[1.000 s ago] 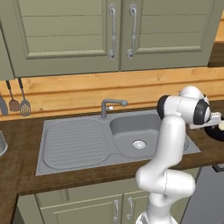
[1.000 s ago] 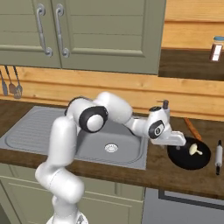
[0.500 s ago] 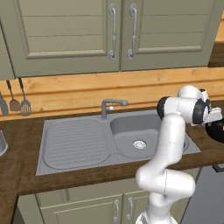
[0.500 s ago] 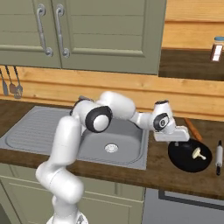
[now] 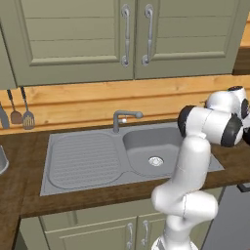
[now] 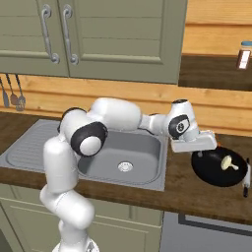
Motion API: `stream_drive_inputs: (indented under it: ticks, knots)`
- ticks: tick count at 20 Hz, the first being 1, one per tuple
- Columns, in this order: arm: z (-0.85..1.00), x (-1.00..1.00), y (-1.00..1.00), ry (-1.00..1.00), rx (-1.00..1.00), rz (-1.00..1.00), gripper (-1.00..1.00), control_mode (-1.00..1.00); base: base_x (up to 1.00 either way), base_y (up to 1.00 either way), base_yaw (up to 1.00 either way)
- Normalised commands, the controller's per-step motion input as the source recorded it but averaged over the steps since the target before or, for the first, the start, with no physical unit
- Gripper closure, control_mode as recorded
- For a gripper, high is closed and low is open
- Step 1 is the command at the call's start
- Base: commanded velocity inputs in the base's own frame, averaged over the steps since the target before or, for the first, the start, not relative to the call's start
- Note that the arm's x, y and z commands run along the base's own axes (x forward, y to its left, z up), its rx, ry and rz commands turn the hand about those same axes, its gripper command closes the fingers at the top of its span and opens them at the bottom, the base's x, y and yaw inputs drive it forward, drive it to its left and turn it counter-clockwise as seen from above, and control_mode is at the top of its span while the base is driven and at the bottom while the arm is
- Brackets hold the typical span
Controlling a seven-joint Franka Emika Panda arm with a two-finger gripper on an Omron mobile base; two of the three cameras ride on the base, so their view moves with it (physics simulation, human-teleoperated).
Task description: Pick the mushroom from the sink and place it in the bowl. Then pick the bowl and place it in the microwave. Then close the microwave door and press the start button.
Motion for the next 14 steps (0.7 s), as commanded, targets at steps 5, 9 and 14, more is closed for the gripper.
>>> stream_drive_inputs:
  ticks: [5,9,14]
  knots:
    - [1.0,-0.99,0.81,0.0,-0.1,0.39,1.0,-1.0,0.0,0.0,0.0]
    - [1.0,-0.83,0.94,0.02,0.0,0.32,1.0,-1.0,0.0,0.0,0.0]
    - [1.0,-0.62,0.89,0.06,0.04,0.27,1.0,-1.0,0.0,0.0,0.0]
